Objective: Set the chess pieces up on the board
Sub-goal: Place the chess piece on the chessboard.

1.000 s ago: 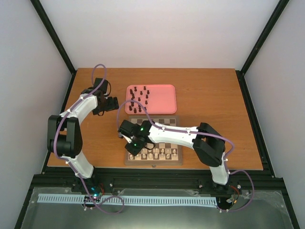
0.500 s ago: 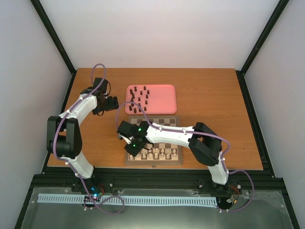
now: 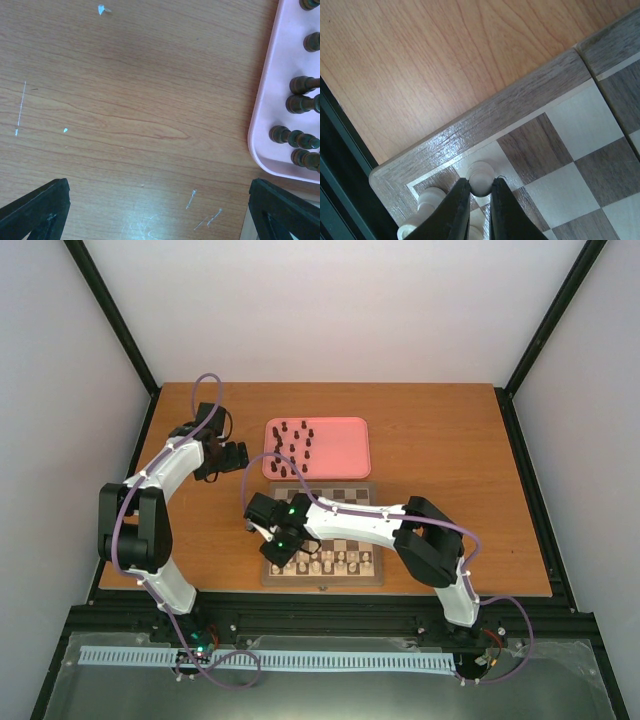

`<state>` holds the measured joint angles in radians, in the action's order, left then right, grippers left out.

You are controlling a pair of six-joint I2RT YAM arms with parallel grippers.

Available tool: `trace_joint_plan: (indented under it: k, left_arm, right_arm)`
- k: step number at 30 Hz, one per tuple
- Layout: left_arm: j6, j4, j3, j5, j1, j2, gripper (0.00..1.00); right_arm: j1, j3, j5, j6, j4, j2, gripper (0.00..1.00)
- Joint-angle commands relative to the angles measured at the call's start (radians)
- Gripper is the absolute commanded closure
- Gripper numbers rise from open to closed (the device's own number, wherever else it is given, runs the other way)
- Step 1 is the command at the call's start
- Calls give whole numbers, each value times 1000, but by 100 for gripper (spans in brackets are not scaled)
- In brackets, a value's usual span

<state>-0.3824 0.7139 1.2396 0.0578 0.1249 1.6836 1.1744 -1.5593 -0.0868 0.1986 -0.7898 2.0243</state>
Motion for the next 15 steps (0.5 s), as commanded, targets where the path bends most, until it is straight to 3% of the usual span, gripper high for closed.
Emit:
trace_joint_plan:
  k: [1,7,15]
  left_arm:
    - [-3,6,34,-3,4,-26,0]
    - [-3,6,34,-3,4,-21,0]
    - [-3,8,35,-2,4,-20,0]
  right_arm:
    - [13,-28,4,-13,-6,25,88]
    - [13,-25,15,-17,-6,14,79]
    - [13,-32,50,-27,-19,-12,75]
